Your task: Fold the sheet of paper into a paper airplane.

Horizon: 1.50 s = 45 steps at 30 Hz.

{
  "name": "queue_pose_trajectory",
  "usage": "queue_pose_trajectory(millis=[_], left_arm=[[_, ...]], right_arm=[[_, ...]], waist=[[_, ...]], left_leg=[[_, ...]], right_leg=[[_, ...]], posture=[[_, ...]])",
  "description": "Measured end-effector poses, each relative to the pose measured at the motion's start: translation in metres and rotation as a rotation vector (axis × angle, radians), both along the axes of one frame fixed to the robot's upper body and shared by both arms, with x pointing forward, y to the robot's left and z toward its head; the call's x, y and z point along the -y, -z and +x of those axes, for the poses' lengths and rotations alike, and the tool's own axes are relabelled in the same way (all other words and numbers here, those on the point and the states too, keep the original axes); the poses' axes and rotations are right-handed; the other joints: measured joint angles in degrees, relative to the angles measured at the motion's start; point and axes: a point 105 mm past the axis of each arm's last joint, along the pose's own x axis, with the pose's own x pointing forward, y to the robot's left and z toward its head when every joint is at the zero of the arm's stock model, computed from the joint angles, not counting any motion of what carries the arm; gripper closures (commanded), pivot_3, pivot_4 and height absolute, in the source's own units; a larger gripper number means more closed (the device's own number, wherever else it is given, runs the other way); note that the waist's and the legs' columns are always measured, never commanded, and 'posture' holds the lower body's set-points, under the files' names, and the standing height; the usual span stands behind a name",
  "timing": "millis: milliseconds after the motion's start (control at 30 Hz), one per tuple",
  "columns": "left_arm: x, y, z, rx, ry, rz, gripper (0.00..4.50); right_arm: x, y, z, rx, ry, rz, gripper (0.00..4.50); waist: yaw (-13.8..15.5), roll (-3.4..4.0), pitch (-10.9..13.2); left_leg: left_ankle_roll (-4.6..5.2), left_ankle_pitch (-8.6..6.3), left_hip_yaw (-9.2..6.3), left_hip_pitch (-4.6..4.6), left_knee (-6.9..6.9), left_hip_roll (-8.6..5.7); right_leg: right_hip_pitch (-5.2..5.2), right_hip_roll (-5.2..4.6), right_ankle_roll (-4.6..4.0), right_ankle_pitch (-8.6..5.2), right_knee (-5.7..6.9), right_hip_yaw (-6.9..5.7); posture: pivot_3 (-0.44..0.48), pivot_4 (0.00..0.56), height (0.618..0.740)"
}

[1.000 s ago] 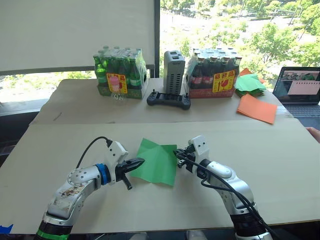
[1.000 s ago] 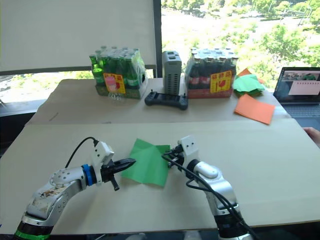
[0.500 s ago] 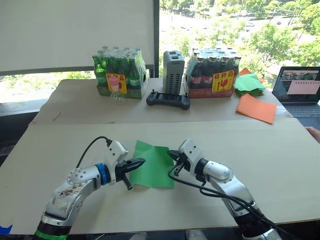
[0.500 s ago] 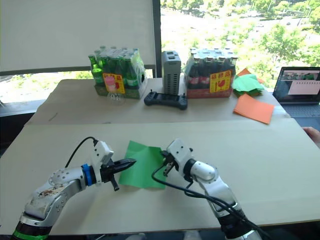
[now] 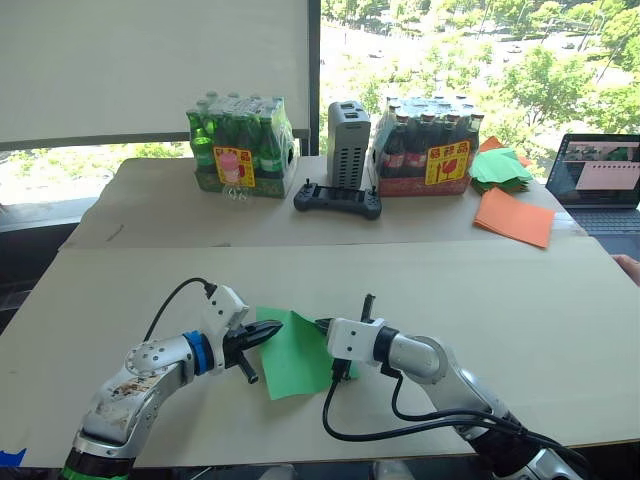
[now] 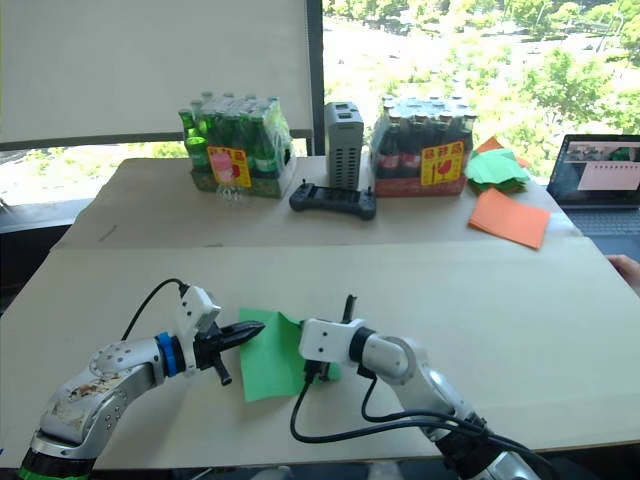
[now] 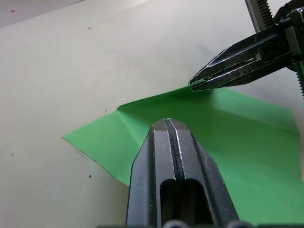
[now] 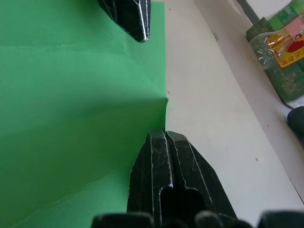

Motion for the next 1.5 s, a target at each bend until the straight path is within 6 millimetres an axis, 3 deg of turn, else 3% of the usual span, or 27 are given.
queue_pose_trajectory(millis=[233, 567, 967, 1200, 1500], left_arm=[[-0.005, -0.005, 0.012, 0.010, 0.007, 0.042, 4.50], [0.011, -0.010, 0.030, 0.020, 0.090, 0.092, 4.50], [0.001, -0.065, 0.053, 0.155, 0.243, 0.203, 4.50], [0.053, -0.033, 0.053, 0.085, 0.346, 0.101, 4.50], [0.027, 0.004, 0.046, 0.008, 0.264, 0.168, 4.50]], right_arm=[[-0.008, 0.006, -0.006, -0.011, -0.042, -0.032, 4.48], [-0.013, 0.010, -0.008, -0.016, -0.054, -0.048, 4.48], [-0.018, 0.012, -0.004, -0.017, -0.046, -0.053, 4.48], [-0.021, 0.011, -0.003, -0.012, -0.048, -0.048, 4.48], [-0.018, 0.011, -0.001, -0.006, -0.039, -0.062, 4.48]], waist=[[0.0, 0.00, 0.0], [-0.1, 0.00, 0.0], [-0.1, 0.00, 0.0], [-0.2, -0.03, 0.0], [-1.4, -0.02, 0.0]], left_leg=[[0.00, 0.00, 0.00, 0.00, 0.01, -0.01], [0.00, 0.00, 0.00, -0.01, 0.01, 0.00], [-0.02, 0.01, 0.00, -0.01, 0.04, -0.03], [-0.02, 0.01, -0.01, -0.12, 0.11, -0.02], [-0.04, 0.02, -0.01, -0.09, 0.05, -0.02]], right_leg=[[0.01, 0.01, 0.00, 0.00, 0.00, 0.00], [-0.02, 0.03, 0.00, 0.00, 0.01, 0.00], [-0.01, 0.05, 0.00, 0.00, 0.01, 0.00], [-0.08, 0.06, 0.01, 0.01, 0.06, -0.01], [-0.11, 0.06, 0.00, 0.00, 0.07, 0.00]], posture=[[0.000, 0.150, 0.675], [0.000, 0.150, 0.675], [0.000, 0.150, 0.675], [0.000, 0.150, 0.675], [0.000, 0.150, 0.675]])
